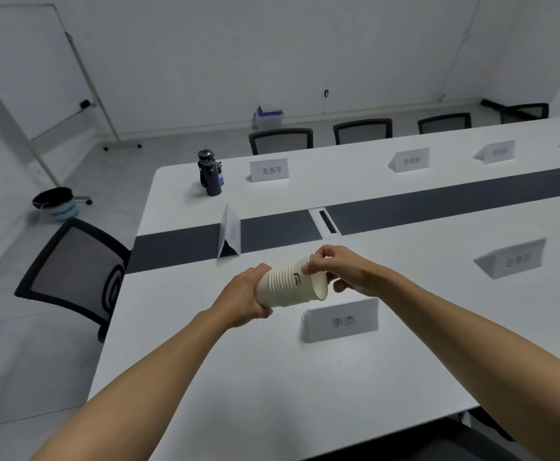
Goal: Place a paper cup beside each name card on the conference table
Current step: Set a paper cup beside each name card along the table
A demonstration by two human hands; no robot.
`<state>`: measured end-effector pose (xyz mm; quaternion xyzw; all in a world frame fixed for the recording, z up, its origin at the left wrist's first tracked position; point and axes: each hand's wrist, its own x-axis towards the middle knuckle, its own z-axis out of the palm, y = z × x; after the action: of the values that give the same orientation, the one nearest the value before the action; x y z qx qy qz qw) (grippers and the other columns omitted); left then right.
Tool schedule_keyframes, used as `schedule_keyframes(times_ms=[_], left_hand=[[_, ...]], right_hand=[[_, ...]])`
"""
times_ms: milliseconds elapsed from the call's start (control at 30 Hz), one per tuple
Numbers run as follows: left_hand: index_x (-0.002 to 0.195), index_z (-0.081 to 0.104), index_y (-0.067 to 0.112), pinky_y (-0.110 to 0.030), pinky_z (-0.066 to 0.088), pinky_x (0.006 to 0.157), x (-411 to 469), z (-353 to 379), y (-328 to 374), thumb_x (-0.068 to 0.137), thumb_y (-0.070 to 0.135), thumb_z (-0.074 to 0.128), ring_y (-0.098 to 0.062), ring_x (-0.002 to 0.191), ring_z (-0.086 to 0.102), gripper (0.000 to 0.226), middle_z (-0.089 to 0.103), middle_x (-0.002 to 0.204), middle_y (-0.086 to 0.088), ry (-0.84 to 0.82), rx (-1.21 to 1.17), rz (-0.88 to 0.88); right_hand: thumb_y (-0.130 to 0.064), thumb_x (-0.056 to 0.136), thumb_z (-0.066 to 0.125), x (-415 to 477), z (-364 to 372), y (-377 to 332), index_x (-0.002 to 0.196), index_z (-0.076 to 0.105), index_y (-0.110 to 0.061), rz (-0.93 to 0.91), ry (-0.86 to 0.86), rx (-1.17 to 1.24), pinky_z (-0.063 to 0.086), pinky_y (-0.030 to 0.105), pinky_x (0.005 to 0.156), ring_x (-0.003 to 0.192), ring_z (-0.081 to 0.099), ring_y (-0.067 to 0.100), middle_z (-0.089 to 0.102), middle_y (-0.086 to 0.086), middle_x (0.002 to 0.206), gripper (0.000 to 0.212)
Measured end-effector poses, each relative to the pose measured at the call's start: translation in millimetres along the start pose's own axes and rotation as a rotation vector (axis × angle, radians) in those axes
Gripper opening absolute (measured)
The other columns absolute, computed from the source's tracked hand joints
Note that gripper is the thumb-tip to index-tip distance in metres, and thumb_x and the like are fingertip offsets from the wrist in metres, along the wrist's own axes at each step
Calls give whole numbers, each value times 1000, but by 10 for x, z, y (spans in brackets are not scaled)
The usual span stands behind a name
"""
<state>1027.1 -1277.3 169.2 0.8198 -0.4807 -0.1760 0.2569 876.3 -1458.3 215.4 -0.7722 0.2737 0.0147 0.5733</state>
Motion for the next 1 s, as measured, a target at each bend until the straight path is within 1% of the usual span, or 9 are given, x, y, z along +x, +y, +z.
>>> schedule_keyframes(times_ms=[133, 233, 300, 433, 567, 667, 767, 867, 1000], left_hand=[[117, 51, 30, -40, 59, 73, 12, 9, -93, 63, 16, 83, -23, 92, 60, 63, 60, 104, 2, 19, -49, -9], [119, 49, 29, -35, 59, 73, 60, 72, -100, 66, 17, 84, -22, 92, 61, 65, 60, 105, 2, 18, -103, -28], [119, 48, 28, -28, 56, 70, 100, 147, -93, 67, 16, 84, -21, 92, 61, 65, 60, 105, 2, 9, -131, -37], [118, 48, 27, -27, 54, 65, 165, 365, -51, 68, 15, 84, -20, 90, 61, 63, 60, 104, 2, -36, -192, -64], [112, 48, 30, -36, 57, 68, 234, 566, -82, 68, 16, 82, -20, 86, 62, 58, 62, 99, 2, -51, -255, -142], [112, 48, 29, -40, 59, 69, 280, 732, -148, 67, 17, 82, -20, 86, 62, 58, 62, 98, 4, -38, -281, -229], [113, 48, 29, -38, 56, 66, 250, 909, -199, 67, 17, 81, -19, 85, 62, 58, 62, 96, 5, -23, -301, -327], [113, 48, 29, -32, 53, 65, 230, 1144, -207, 68, 17, 80, -15, 84, 62, 57, 62, 96, 6, -23, -312, -427], [115, 48, 29, -34, 53, 67, 179, 1448, -170, 68, 19, 78, -16, 85, 62, 58, 63, 97, 8, -13, -321, -528]], right_hand=[[-57, 71, 71, -38, -10, 9, 101, 59, -21, 8, -4, 42, 42, 28, 64, 84, 63, 18, 68, 10, 106, 48], [-49, 94, 57, -51, -55, 59, 113, 63, -20, 28, -1, 135, 43, 28, 68, 87, 59, 19, 65, 6, 106, 35], [-40, 98, 54, -49, -88, 126, 111, 68, -18, 55, 40, 194, 44, 28, 66, 86, 60, 18, 67, 6, 104, 29], [-20, 99, 57, 7, -226, 267, 106, 72, -11, 88, 167, 185, 47, 28, 65, 81, 63, 19, 69, 9, 101, 19], [-14, 99, 53, 185, -524, 293, 111, 71, -4, 84, 262, 81, 46, 26, 64, 80, 58, 20, 67, 11, 98, 24], [-7, 97, 49, 494, -808, 405, 113, 70, 0, 70, 379, -23, 43, 25, 55, 68, 59, 18, 68, 12, 95, 27], [-6, 96, 49, 857, -1011, 653, 116, 68, 3, 96, 468, -140, 43, 23, 49, 65, 66, 22, 67, 17, 102, 29], [-8, 97, 51, 1234, -1062, 1036, 114, 66, 4, 186, 419, -232, 47, 24, 51, 72, 71, 28, 69, 19, 98, 25], [-8, 97, 51, 1587, -924, 1549, 108, 66, 4, 302, 304, -304, 57, 31, 57, 69, 74, 29, 73, 20, 84, 22]])
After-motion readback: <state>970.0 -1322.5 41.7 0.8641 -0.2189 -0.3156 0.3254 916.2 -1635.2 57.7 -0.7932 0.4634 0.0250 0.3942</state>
